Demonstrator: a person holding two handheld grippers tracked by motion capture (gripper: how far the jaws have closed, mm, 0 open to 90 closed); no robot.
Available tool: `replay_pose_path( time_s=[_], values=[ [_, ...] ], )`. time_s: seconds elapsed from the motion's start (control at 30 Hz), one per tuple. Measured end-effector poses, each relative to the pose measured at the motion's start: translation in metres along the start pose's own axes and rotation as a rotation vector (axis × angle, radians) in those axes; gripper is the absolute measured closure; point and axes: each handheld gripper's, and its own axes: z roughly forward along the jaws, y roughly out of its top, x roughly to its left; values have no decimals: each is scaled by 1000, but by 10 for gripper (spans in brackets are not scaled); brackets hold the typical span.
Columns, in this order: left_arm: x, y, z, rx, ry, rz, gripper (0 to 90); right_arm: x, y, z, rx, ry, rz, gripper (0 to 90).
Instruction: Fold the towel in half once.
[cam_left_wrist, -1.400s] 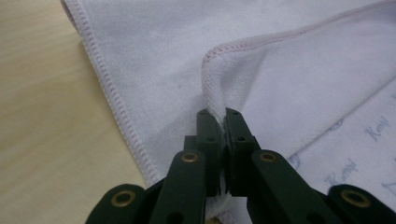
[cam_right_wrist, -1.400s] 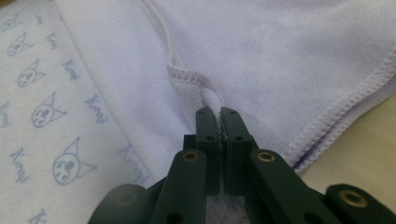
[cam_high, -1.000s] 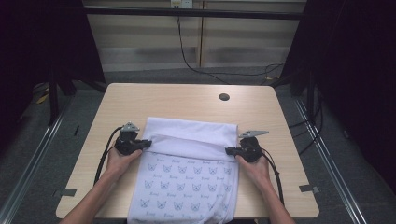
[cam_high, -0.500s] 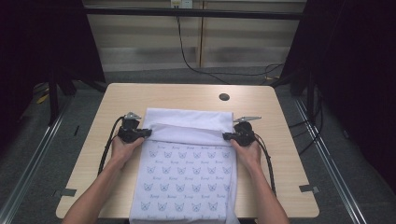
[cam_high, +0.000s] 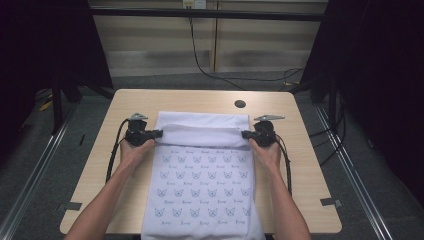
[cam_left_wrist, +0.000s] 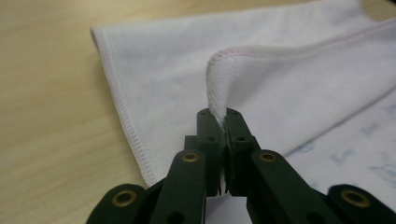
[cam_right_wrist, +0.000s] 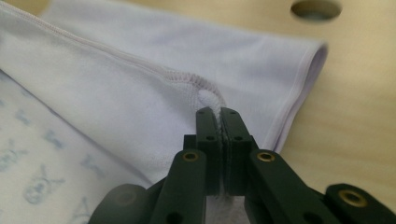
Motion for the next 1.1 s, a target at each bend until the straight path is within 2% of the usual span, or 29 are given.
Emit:
replay_pose_path(
  time_s=[0.03,0.07,0.1,0.17,0.2,0.23,0.27,0.3,0.37,0.4,0.43,0.57,0.63,0.67,0.7,0.73,0.77,0.83,0.87,0.9,1.0,1.07,1.1],
  values=[
    [-2,5,-8,-22,-4,4,872,0,6,-7,-24,11,5,880],
    [-3,10,-17,-44,-17,5,872,2,18,-25,-77,27,-2,880],
    [-5,15,-25,-68,-16,14,872,2,18,-25,-77,27,-2,880],
    [-12,26,-42,-111,-27,39,871,5,30,-44,-132,47,-14,880],
    [-16,32,-52,-125,-29,54,871,8,36,-53,-156,50,-30,880],
    [-23,40,-63,-144,-26,83,871,14,46,-70,-190,52,-62,880],
    [-23,40,-63,-144,-26,83,871,14,46,-70,-190,52,-62,880],
    [-27,45,-73,-166,-35,98,871,16,50,-76,-200,50,-73,880],
    [-33,52,-88,-196,-46,121,871,23,59,-95,-237,53,-97,880],
    [-36,55,-93,-209,-49,131,871,27,65,-110,-268,64,-115,880],
    [-39,57,-103,-230,-61,139,871,27,65,-110,-268,64,-115,880],
    [-54,60,-130,-269,-94,171,871,40,72,-142,-316,83,-161,880],
    [-60,54,-143,-288,-128,162,871,46,69,-156,-331,94,-176,880],
    [-63,49,-148,-291,-139,173,871,48,66,-162,-336,110,-180,880],
    [-69,39,-156,-301,-151,172,871,53,57,-173,-339,135,-187,880],
    [-69,39,-156,-301,-151,172,871,53,57,-173,-339,135,-187,880],
    [-72,31,-159,-294,-169,170,871,56,53,-176,-336,141,-194,880],
    [-77,15,-163,-296,-188,168,871,65,30,-188,-319,162,-220,879],
    [-79,7,-164,-286,-205,159,871,65,30,-188,-319,162,-220,879],
    [-81,-2,-164,-273,-210,160,870,68,21,-192,-313,164,-223,880],
    [-88,-26,-160,-228,-224,170,870,74,-6,-199,-286,187,-222,879],
    [-91,-43,-157,-210,-250,148,869,78,-27,-200,-244,193,-228,878],
    [-93,-53,-155,-198,-248,145,869,80,-38,-200,-227,191,-227,878]
  ],
)
